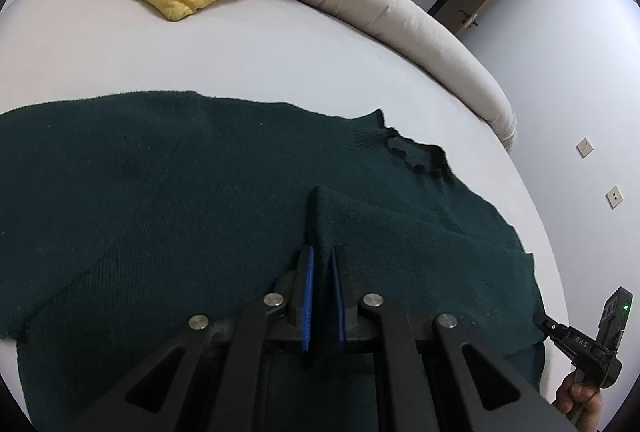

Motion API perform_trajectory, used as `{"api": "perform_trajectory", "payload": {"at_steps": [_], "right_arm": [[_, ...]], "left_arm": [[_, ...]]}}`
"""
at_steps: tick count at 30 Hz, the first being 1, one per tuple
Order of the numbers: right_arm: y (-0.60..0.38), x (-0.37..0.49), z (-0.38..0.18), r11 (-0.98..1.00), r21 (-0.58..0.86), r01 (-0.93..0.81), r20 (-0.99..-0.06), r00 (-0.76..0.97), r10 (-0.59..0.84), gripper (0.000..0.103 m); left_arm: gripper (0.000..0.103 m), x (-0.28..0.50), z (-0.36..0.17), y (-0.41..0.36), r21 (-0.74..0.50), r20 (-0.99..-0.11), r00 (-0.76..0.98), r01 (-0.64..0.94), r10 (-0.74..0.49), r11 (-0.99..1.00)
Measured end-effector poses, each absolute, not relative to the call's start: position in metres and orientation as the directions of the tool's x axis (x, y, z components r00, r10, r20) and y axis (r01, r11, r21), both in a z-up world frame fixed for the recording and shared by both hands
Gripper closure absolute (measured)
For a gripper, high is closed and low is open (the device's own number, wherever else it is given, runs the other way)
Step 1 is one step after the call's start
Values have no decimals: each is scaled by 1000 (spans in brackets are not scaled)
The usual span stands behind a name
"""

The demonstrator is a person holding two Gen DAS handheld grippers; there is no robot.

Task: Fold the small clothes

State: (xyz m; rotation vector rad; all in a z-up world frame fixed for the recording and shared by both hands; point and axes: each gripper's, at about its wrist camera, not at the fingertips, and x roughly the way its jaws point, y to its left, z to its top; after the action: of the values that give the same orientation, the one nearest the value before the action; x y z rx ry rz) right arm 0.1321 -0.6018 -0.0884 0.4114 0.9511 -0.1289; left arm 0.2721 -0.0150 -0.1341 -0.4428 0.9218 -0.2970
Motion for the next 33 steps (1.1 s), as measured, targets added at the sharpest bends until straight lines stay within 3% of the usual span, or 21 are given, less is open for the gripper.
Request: {"api": "perform_trajectory", "payload": {"at_steps": [13,15,16,17,19,20,21,23,26,29,33], "right_arm": [[-614,128,-106,942,198,270,-822,570,9,97],[-617,126,-95,937,211,278,-832,555,23,84],[-620,123,-89,929,215,300,-835,550,16,80],[-622,118,-82,917,228,326,-832,555,9,77],[-620,102,-59,902,264,343,-784,621,-7,73],[-615,93,-48,905,257,337,-761,648,-25,60],[-604,82,-34,915,239,324,-728,684,-52,40],[-582,64,-14,929,226,294,-666,742,-73,29],[-535,46,7,962,197,189,-599,800,-35,25],[-498,38,15,973,214,88,-597,800,59,17],[-450,38,17,968,250,-1,-609,777,158,17]], "left_arm": [[92,271,-147,-14,-548,-680,556,49,-479,835],[89,269,-141,-8,-565,-682,531,54,-503,823],[78,265,-137,-1,-571,-682,530,43,-503,820],[60,259,-130,9,-579,-677,542,25,-498,815],[39,240,-110,39,-586,-644,597,16,-478,810],[37,229,-101,57,-580,-629,630,12,-456,815],[37,218,-93,80,-573,-620,657,-5,-429,819],[37,196,-84,133,-578,-612,697,-72,-373,813],[37,163,-79,218,-552,-619,752,-215,-224,805],[29,137,-87,295,-528,-652,755,-386,-70,757],[23,113,-110,385,-459,-725,681,-593,106,662]]}}
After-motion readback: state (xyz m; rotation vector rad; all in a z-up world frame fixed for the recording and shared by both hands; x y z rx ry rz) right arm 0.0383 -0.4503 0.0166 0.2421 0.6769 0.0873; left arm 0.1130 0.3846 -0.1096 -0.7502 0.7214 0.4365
